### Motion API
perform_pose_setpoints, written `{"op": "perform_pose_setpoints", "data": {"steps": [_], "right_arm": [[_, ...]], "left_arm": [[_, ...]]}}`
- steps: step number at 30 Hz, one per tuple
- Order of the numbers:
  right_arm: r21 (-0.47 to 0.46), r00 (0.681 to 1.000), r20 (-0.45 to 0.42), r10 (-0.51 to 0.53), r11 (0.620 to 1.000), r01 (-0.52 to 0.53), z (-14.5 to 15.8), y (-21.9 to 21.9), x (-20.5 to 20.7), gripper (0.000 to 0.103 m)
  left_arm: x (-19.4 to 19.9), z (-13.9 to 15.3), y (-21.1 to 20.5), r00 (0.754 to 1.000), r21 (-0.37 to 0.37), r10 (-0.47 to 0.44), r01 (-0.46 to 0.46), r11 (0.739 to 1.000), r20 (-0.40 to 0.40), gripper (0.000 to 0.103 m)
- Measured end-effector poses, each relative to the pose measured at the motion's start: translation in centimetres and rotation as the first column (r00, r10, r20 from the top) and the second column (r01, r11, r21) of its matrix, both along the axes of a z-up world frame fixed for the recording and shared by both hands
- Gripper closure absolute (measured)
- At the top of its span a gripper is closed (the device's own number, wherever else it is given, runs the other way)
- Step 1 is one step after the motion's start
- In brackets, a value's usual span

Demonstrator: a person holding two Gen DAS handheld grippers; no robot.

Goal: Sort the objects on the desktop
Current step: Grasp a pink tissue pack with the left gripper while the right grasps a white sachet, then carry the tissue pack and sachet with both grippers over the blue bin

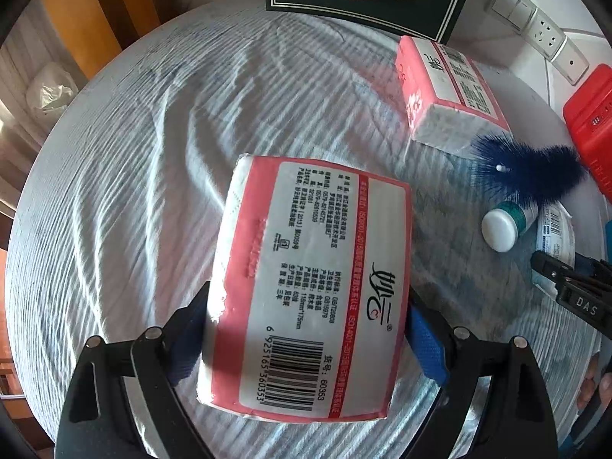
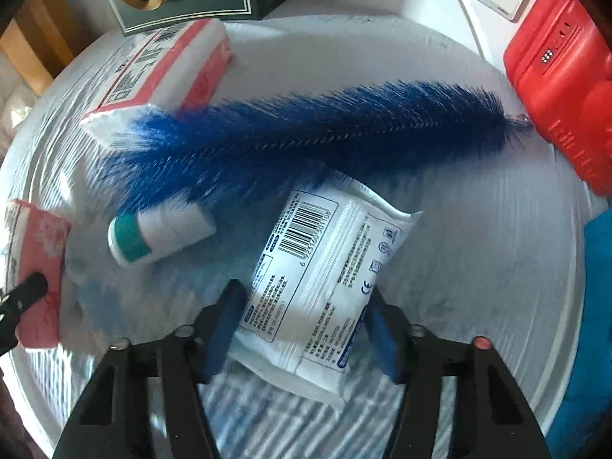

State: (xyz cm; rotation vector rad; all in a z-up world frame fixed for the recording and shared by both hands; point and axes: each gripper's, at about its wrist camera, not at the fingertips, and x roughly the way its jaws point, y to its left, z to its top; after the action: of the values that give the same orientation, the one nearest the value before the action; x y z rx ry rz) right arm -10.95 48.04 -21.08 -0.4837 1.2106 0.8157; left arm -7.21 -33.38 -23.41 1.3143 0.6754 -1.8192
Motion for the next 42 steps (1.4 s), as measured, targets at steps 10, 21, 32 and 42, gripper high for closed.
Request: {"op": "perform_pose_setpoints", "data": {"steps": [10,21,32,42], "right_arm": [[0.084,0.998,-0.056,-0.031,0.996,0.035,3.5,-7.1,-3.2,0.053],[0.242,0.981,0.19,-0.02,0.97,-0.027,14.1,-17.0,-10.0,0.053],[0.413,0.913,0.382,-0.146,0.91,-0.027,22.3,-24.8,-16.1,0.053],[0.547,0.807,0.46,-0.371,0.834,0.071,27.5,-37.2,-16.1,0.053]], "left_arm": [[2.6,4.2,6.4,0.998,-0.054,-0.059,0.058,0.997,-0.03,0.013],[3.4,12.8,17.8,0.975,-0.197,-0.164,0.133,0.971,-0.149,0.013],[4.9,21.7,27.5,0.926,-0.409,-0.291,0.174,0.896,-0.243,0.013],[1.1,28.8,39.2,0.787,-0.55,-0.524,0.294,0.782,-0.324,0.013]]}}
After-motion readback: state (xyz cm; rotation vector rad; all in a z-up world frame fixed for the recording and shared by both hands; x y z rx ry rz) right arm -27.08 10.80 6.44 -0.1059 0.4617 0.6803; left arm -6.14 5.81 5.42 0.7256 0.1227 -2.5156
